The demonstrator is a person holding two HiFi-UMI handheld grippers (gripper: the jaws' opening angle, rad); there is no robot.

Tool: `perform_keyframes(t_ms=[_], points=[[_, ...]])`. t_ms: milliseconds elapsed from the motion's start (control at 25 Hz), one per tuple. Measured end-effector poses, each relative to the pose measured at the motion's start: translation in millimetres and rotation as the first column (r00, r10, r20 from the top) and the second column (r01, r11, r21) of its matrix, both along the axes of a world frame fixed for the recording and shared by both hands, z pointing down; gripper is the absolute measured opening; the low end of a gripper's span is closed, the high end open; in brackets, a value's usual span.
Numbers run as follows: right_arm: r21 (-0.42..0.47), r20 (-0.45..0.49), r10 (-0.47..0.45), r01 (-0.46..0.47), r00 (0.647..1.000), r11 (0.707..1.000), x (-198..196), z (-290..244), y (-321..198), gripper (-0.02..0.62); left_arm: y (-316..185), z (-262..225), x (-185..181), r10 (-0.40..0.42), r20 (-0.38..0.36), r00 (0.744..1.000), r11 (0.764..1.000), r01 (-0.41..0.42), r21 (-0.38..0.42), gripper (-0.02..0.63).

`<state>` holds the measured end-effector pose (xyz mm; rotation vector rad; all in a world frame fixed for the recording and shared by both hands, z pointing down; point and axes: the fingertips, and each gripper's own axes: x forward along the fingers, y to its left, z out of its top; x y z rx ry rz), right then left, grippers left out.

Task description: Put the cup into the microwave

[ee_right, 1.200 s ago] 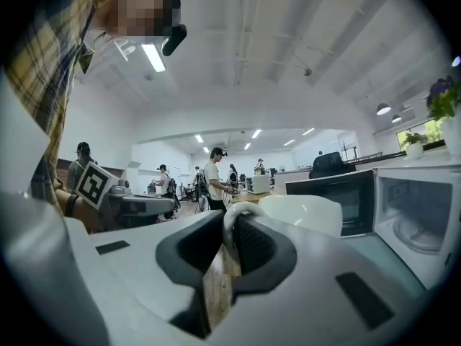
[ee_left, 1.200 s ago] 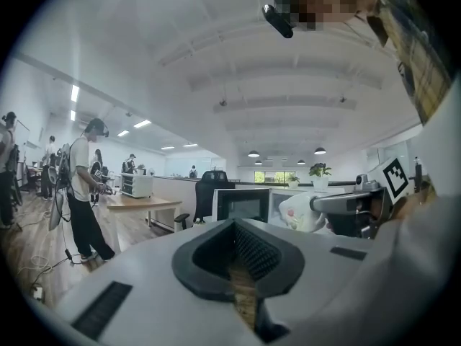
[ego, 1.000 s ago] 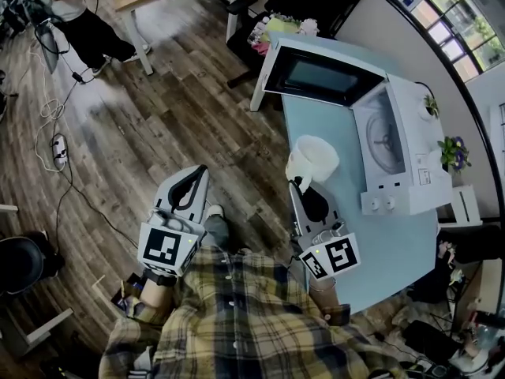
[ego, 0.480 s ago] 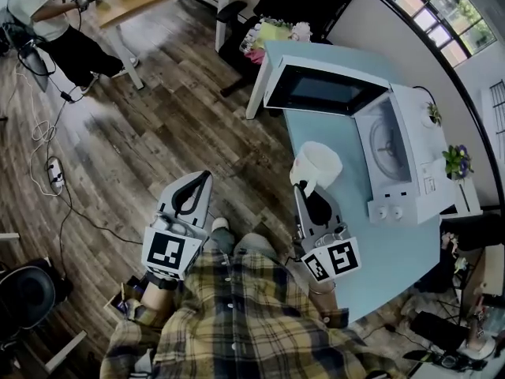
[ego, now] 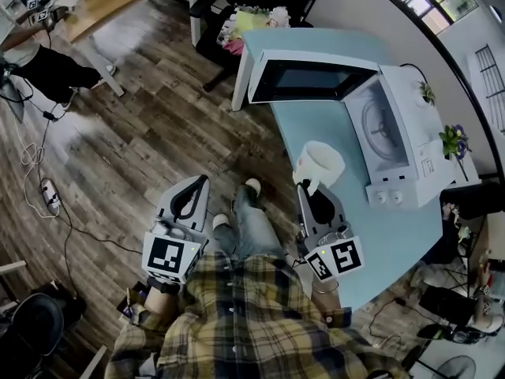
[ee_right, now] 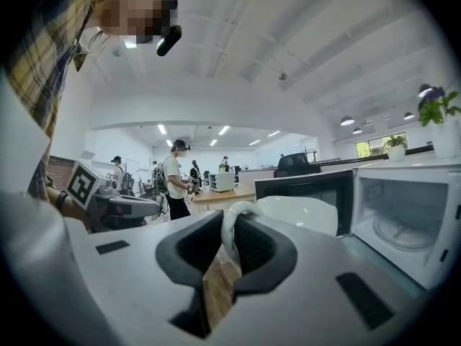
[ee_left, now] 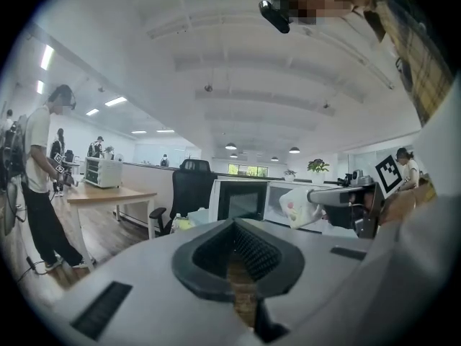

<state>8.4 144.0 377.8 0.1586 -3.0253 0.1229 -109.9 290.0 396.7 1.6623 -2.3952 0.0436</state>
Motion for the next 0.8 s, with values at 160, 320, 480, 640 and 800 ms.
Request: perform_keyframes(t_ms=[160, 320, 480, 640, 800], points=[[-0.005, -0.010, 0.024, -0.024, 1.000, 1.000, -3.4, 6.4, -15.1, 0.051, -17.8, 1.8, -7.8, 0.018, 0.003, 1.000, 1.000, -0.018, 0.004, -0.007], [-0.020, -0.012, 0.054, -0.054, 0.998, 0.998, -12.1, 11.4, -36.3, 0.051, -41.4, 3.0, -16.1, 0.059, 0.002, 0.998, 0.998, -0.059, -0.008, -0.006], [-0.023, 0.002, 0.097, -0.097, 0.995, 0.995, -22.4, 10.2, -63.0, 0.051, -79.4, -1.9, -29.0, 0.116, 0.009, 0.993, 0.993, -0.116, -0.001, -0.006], [-0.022, 0.008, 0.154, -0.154, 0.988, 0.988, -31.1, 5.7, -99.2, 0.051, -128.1, -10.0, -40.4, 0.193, 0.023, 0.981, 0.981, -0.193, 0.009, -0.006], [-0.021, 0.014, 0.208, -0.208, 0.978, 0.978, -32.7, -0.1, -138.8, 0.051, -178.7, -19.2, -42.5, 0.264, 0.034, 0.964, 0.964, -0.265, 0.024, -0.006]])
